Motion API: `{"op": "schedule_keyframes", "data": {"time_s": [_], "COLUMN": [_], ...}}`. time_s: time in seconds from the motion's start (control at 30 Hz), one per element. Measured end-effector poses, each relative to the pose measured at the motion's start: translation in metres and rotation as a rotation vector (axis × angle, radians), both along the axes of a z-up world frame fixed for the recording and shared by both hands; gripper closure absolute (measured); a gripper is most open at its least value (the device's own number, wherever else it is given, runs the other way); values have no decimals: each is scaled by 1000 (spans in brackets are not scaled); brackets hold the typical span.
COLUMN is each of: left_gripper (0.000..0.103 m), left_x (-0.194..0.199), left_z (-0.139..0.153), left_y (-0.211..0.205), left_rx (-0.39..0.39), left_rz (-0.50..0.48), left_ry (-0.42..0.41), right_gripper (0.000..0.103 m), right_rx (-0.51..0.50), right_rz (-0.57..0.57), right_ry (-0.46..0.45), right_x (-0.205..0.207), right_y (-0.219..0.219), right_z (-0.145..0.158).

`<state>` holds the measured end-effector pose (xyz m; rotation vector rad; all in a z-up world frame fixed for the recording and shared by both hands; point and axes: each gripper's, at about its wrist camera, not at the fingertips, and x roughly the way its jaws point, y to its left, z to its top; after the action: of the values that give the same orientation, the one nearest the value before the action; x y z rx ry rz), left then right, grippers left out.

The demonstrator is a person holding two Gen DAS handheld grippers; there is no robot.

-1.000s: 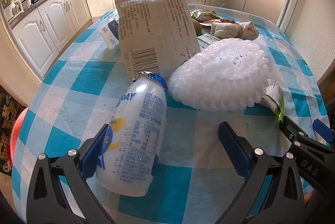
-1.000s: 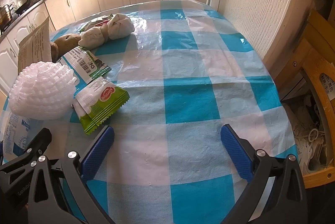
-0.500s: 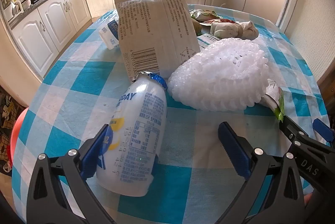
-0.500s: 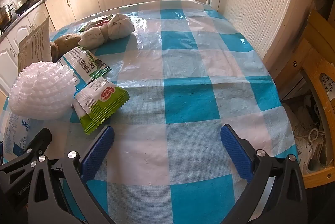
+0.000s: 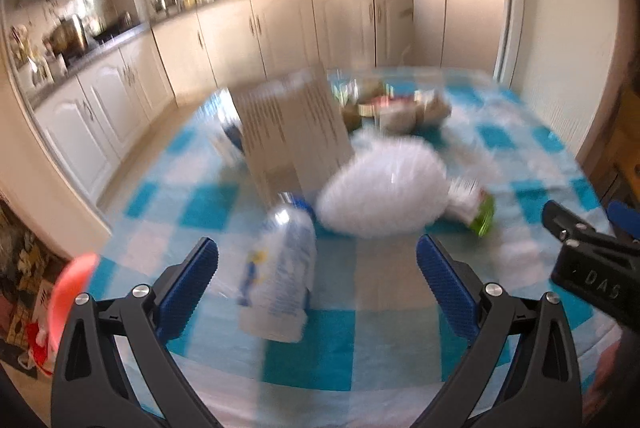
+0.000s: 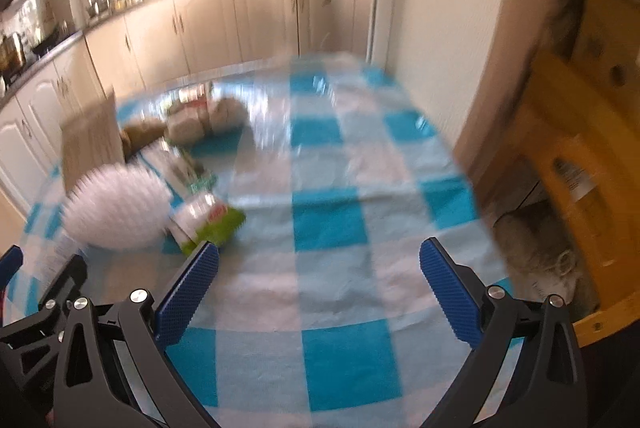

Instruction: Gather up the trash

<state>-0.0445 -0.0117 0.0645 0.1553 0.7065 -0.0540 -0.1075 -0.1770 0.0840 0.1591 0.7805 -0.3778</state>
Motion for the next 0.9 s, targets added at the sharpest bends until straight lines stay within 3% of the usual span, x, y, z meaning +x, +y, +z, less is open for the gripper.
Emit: {"op": "schedule_keyframes", "data": {"time_s": [0.27,0.47,0.63,0.9], "left_gripper": [3,3,3,3], "left_x": [-32,-57,-76,-100], "left_z": [85,133,156,175], "left_y": [30,58,74,98], "left_rx": [-45,-81,-90,-98], "left_rz": [46,74,97,134], "left_ry": [-222,-332,-405,-462], "right_gripper": [4,4,4,4], "right_rx": [-67,-102,-141,-172], "right_rz": [-4,25,48,85], "right_ry": [-221,-346,-410,-454], "right_x": [-46,-79,-98,-114], "right_y": [13,33,54,76], "right_z": [92,150,176,187]}}
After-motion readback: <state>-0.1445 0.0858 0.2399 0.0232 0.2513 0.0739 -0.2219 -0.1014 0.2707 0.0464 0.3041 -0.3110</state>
